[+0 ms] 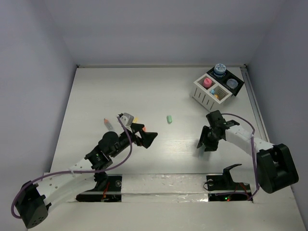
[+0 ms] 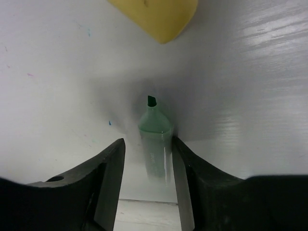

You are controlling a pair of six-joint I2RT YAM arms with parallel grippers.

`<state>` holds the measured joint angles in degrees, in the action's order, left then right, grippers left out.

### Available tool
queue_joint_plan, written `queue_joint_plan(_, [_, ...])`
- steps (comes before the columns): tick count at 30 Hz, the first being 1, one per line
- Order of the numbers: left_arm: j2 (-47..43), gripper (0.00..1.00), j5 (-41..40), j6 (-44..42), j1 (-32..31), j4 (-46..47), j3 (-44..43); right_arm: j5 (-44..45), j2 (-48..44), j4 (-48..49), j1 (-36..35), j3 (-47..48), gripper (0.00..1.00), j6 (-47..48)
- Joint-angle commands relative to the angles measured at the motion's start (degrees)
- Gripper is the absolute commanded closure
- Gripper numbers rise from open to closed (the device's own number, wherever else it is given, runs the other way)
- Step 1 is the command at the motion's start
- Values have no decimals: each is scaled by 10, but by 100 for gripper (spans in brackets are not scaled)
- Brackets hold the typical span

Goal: Sort the stationery into containers
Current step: Pick up the pen from the center of the board.

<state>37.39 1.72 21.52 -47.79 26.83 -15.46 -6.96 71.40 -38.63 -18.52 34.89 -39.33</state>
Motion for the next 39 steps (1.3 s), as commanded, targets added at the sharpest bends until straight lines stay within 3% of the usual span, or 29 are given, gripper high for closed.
queue_joint_plan(1, [-4, 1, 12, 5, 0, 33, -8, -8, 24, -2, -8, 13, 52, 7])
queue_joint_plan(7, [7, 1, 20, 10, 0, 40, -8, -18, 70, 0, -8, 39, 63, 17])
queue_joint_plan(13, [30, 1, 45, 17, 0, 58, -8, -24, 110, -3, -27, 68, 84, 31])
queue_joint_plan(17, [68, 1, 85, 24, 0, 77, -12, -17, 106, 7, -56, 82, 90, 32])
queue_joint_plan(24, [156, 1, 179, 48, 0, 142, -18, -11, 88, 82, -112, 88, 91, 16])
queue_joint_plan(39, [286, 32, 188, 112, -11, 197, -32, -47, 47, 267, -150, 86, 90, -10])
